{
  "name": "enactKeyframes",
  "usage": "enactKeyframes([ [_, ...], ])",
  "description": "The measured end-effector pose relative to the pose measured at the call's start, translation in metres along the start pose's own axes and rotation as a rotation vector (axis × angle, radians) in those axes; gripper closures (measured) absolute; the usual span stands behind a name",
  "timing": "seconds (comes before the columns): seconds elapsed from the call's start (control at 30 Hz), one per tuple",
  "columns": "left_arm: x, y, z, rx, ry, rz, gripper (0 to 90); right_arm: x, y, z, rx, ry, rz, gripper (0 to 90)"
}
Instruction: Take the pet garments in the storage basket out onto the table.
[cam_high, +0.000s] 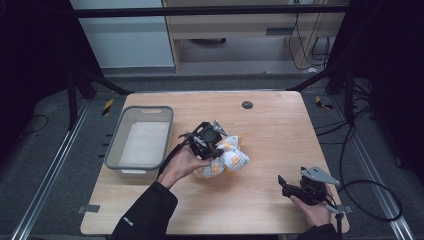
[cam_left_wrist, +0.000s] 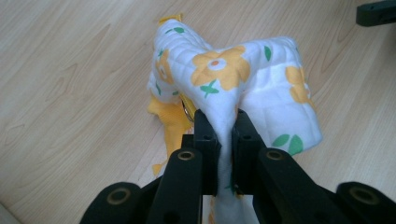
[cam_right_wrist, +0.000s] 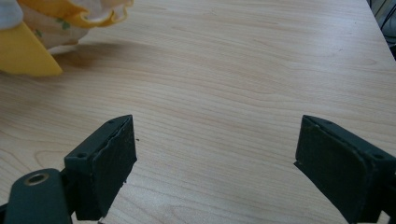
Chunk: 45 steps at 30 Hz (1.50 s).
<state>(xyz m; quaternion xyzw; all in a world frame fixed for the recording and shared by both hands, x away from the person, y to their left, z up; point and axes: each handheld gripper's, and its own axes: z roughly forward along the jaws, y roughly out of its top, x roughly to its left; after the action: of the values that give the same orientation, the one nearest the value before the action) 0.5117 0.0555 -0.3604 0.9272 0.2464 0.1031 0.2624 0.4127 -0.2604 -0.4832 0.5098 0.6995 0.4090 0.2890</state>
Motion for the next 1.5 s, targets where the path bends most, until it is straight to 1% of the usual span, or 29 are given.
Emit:
enactKeyframes([
  [0.13, -0.001, -0.002, 0.008, 0.006, -0.015, 0.000, 83.1, -0.001, 0.000, 0.000, 0.001, -0.002, 0.000, 12.2],
  [0.3, -0.002, -0.004, 0.014, 0.018, -0.020, 0.005, 82.7, -0.001, 0.000, 0.000, 0.001, 0.001, 0.004, 12.2],
  [0.6, -0.008, -0.012, 0.030, 0.025, -0.054, -0.002, 80.7, -0.001, 0.000, 0.000, 0.002, 0.000, -0.001, 12.1],
  [0.8, -0.011, -0.018, 0.038, 0.022, -0.067, -0.001, 76.8, -0.001, 0.000, 0.000, 0.003, 0.003, 0.006, 12.0],
  [0.97, -0.014, -0.021, 0.044, 0.024, -0.068, 0.002, 71.5, -0.001, -0.001, 0.000, 0.004, 0.004, 0.005, 12.0],
  [1.0, -0.014, -0.022, 0.045, 0.025, -0.065, 0.002, 70.8, -0.001, -0.001, 0.000, 0.001, 0.001, -0.002, 12.0],
  [1.1, -0.016, -0.023, 0.046, 0.025, -0.064, 0.005, 68.2, -0.001, -0.001, 0.000, 0.004, 0.003, 0.005, 12.0],
  [1.13, -0.017, -0.023, 0.047, 0.026, -0.061, 0.006, 67.1, -0.002, -0.001, 0.000, 0.001, 0.001, -0.002, 12.0],
  [1.23, -0.018, -0.024, 0.047, 0.023, -0.057, 0.007, 61.2, -0.002, -0.001, 0.001, 0.003, 0.001, -0.001, 12.0],
  [1.27, -0.018, -0.024, 0.047, 0.019, -0.057, 0.007, 60.3, -0.001, -0.001, 0.000, 0.005, 0.003, 0.005, 11.9],
  [1.4, -0.020, -0.026, 0.046, 0.004, -0.061, 0.005, 54.2, -0.002, -0.001, 0.000, 0.003, 0.001, -0.001, 11.9],
  [1.5, -0.022, -0.028, 0.045, -0.005, -0.063, 0.008, 47.0, -0.002, -0.001, 0.001, 0.005, 0.001, 0.003, 11.9],
])
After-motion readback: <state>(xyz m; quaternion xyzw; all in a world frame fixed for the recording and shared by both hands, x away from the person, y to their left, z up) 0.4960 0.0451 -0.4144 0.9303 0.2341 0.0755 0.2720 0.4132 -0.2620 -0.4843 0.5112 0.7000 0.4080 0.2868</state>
